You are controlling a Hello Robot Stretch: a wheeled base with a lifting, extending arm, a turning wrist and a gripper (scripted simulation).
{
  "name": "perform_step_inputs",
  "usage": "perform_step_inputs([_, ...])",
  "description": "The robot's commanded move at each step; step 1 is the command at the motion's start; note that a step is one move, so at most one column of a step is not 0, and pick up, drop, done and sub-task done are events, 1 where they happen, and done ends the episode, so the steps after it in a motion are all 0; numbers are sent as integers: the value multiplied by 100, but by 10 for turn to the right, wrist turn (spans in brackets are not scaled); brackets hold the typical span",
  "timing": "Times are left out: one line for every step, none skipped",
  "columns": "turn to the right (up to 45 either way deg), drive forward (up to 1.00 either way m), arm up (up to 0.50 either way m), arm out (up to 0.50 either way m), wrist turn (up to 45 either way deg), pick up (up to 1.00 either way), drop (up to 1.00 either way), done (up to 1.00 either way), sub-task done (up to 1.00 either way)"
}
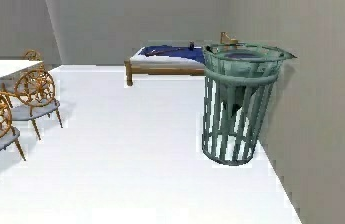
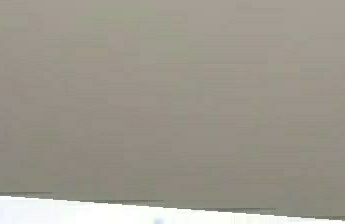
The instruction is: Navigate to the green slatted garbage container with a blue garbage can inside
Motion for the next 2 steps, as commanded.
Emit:
perform_step_inputs([0, 80, 0, 0, 0, 0, 0, 0, 0])
perform_step_inputs([300, 0, 0, 0, 0, 0, 0, 0, 0])
